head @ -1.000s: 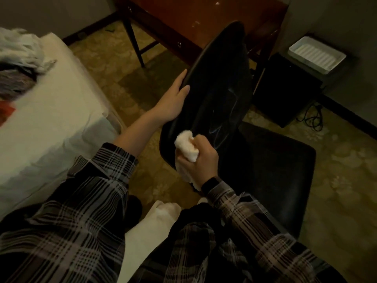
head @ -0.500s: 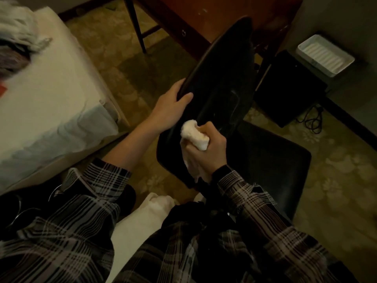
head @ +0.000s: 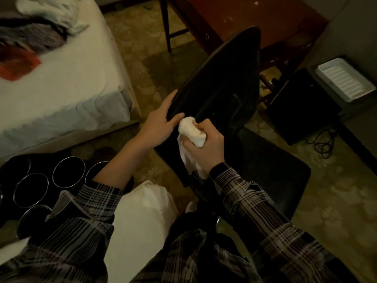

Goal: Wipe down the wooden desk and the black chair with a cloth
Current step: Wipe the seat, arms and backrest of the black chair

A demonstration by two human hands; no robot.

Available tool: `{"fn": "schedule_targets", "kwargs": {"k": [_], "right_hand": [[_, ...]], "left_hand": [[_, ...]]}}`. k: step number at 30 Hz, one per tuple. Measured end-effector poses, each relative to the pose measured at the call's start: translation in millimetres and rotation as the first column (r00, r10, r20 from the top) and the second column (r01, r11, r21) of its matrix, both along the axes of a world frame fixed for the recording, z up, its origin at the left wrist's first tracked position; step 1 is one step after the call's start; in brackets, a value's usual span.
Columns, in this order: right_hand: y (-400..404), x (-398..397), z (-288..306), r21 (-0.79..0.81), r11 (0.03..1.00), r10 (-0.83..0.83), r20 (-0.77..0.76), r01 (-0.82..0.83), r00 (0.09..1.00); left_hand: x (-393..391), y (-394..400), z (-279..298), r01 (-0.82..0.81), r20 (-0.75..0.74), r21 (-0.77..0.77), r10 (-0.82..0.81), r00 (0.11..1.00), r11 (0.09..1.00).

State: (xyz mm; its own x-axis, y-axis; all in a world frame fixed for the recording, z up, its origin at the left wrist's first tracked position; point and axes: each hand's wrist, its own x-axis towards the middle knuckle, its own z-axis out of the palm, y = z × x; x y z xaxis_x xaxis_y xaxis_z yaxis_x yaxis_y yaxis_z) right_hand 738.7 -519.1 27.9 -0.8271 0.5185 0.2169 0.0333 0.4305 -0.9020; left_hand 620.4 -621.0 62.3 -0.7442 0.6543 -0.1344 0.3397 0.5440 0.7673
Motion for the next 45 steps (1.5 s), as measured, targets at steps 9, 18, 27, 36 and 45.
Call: {"fn": "schedule_targets", "kwargs": {"k": [9,18,27,36,45], "right_hand": [[-8,-9,0,-0.043,0.998,-0.037,-0.002,0.037,0.999],[-17,-17,-9,0.006,0.995,-0.099,-0.104,0.1,0.99],[-28,-19,-21,0.086,0.988,-0.11,-0.174,0.127,0.978],[-33,-8,-35,0.28,0.944,-0.108,-0.233,0.173,0.966],[-57,31,-132,0.398,0.84,-0.245,-0.328,0.368,0.913]], "left_hand": [[1,1,-1,-0.018,0.04,0.048,0.016,0.999,0.999],[0,-1,-3,-0.043,0.056,0.108,0.037,0.998,0.993],[12,-6,-7,-0.177,-0.007,0.191,0.181,0.983,0.966],[28,-4,-27,-0.323,-0.299,0.36,0.436,0.849,0.875],[53,-19,-59,-0.274,-0.522,0.359,0.435,0.734,0.892]]}}
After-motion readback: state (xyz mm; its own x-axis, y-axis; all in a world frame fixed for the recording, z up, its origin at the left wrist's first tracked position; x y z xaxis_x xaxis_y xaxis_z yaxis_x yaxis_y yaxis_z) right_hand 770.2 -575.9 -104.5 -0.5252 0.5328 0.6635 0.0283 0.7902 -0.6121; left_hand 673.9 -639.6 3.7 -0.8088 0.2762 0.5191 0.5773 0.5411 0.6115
